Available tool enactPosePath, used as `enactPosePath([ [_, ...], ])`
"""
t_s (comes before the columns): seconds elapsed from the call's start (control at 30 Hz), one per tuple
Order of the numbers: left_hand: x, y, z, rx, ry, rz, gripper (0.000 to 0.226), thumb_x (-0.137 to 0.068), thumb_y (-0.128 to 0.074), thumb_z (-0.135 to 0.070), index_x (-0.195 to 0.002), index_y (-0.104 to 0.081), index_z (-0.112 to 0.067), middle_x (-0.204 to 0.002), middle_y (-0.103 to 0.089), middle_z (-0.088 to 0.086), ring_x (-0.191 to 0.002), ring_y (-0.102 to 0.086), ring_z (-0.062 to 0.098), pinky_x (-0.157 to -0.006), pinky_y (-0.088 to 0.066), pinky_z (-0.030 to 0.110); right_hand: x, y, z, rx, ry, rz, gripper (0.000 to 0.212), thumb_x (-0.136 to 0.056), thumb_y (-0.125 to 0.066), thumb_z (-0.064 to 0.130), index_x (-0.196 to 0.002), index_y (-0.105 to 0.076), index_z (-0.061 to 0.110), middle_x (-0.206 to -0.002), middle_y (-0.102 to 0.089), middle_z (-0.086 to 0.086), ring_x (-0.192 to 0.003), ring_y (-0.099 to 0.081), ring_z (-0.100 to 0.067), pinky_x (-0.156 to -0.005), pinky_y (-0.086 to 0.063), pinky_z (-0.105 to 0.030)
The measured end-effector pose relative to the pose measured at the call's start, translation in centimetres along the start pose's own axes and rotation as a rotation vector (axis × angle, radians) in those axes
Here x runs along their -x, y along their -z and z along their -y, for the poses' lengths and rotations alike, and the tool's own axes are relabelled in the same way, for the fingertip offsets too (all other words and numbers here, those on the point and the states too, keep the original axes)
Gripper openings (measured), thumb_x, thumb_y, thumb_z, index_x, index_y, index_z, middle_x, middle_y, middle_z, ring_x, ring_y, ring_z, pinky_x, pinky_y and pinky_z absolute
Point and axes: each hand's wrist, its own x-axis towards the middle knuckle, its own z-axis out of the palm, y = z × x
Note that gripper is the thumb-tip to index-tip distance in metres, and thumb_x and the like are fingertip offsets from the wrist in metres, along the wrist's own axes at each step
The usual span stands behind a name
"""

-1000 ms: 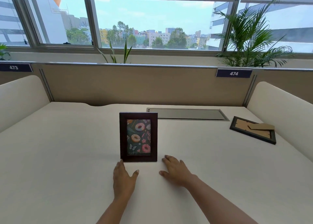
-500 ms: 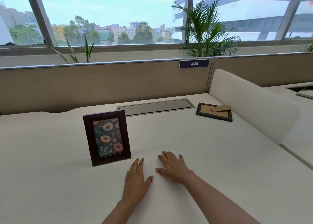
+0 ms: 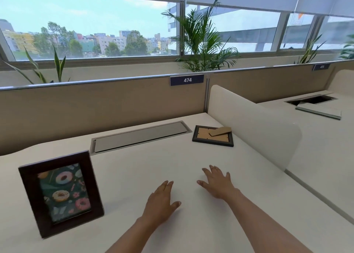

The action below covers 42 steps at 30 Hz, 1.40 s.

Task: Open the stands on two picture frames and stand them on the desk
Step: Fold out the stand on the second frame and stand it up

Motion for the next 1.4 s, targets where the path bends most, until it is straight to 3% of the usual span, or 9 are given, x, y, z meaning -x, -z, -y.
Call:
enactPosePath([
  [0.23, -8.5, 0.4, -2.7, -0.067, -0.054, 0.047, 0.069, -0.089, -0.044, -0.045, -0.145, -0.012, -0.02, -0.156, -0.013, 0.001, -0.141, -0.021, 0.017, -0.114, -0.022, 0.032, -6.4, 2.0, -6.8, -0.15, -0.133, -0.105, 0.061, -0.092, -0.03, 0.052, -0.143, -0.014, 0.023, -0.156, -0.005, -0.006, -0.143, -0.004, -0.022, -0.113, -0.007, -0.055],
  [0.47, -16.7, -0.8, -3.5, -0.084, -0.066, 0.044, 0.069, -0.089, -0.041, -0.048, -0.144, -0.013, -0.018, -0.155, -0.017, 0.002, -0.141, -0.018, 0.017, -0.115, -0.02, 0.036, -12.2, 1.5, -11.0, -0.266, -0.255, -0.313, 0.061, -0.092, -0.034, 0.048, -0.142, -0.018, 0.017, -0.154, -0.014, -0.01, -0.142, -0.01, -0.024, -0.114, -0.01, -0.052],
  [0.77, -25.0, -2.9, -4.5, -0.016, -0.067, -0.101, 0.069, -0.091, -0.036, -0.047, -0.144, -0.006, -0.016, -0.156, -0.009, 0.004, -0.144, -0.005, 0.017, -0.116, -0.004, 0.036, -16.9, 1.4, -13.0, -0.462, -0.325, -0.527, 0.067, -0.091, -0.038, 0.049, -0.14, -0.022, 0.007, -0.148, -0.032, -0.013, -0.138, -0.025, -0.025, -0.115, -0.009, -0.045],
  [1.0, -28.8, -3.9, -5.6, 0.041, -0.001, -0.203, 0.071, -0.089, -0.036, -0.05, -0.144, -0.008, -0.016, -0.156, -0.014, 0.005, -0.144, -0.006, 0.019, -0.116, 0.0, 0.038, -19.3, 1.7, -13.1, -0.457, -0.331, -0.576, 0.068, -0.088, -0.039, 0.054, -0.137, -0.028, 0.008, -0.14, -0.043, -0.011, -0.133, -0.034, -0.024, -0.116, -0.013, -0.046],
  [1.13, -30.3, -3.7, -6.8, 0.189, 0.061, -0.256, 0.073, -0.085, -0.047, -0.048, -0.143, -0.018, -0.015, -0.152, -0.026, 0.004, -0.143, -0.013, 0.019, -0.116, -0.001, 0.04, -20.0, 1.6, -13.1, -0.448, -0.335, -0.543, 0.073, -0.087, -0.04, 0.054, -0.14, -0.02, 0.008, -0.145, -0.035, -0.01, -0.137, -0.026, -0.022, -0.116, -0.007, -0.044],
  [1.3, -30.9, -3.7, -7.4, 0.266, 0.088, -0.222, 0.068, -0.088, -0.045, -0.042, -0.144, -0.015, -0.016, -0.154, -0.022, 0.003, -0.143, -0.011, 0.017, -0.116, 0.001, 0.038, -20.1, 1.5, -13.5, -0.48, -0.305, -0.522, 0.074, -0.088, -0.042, 0.052, -0.142, -0.017, 0.009, -0.146, -0.033, -0.01, -0.138, -0.024, -0.022, -0.117, -0.006, -0.042],
  [1.4, -31.0, -3.1, -7.9, 0.468, 0.13, -0.201, 0.06, -0.091, -0.046, -0.033, -0.143, -0.022, -0.014, -0.152, -0.027, 0.005, -0.142, -0.016, 0.021, -0.117, 0.0, 0.038, -20.2, 1.6, -13.3, -0.535, -0.28, -0.497, 0.079, -0.086, -0.048, 0.05, -0.143, -0.011, 0.009, -0.15, -0.026, -0.011, -0.14, -0.019, -0.023, -0.116, -0.004, -0.041],
])
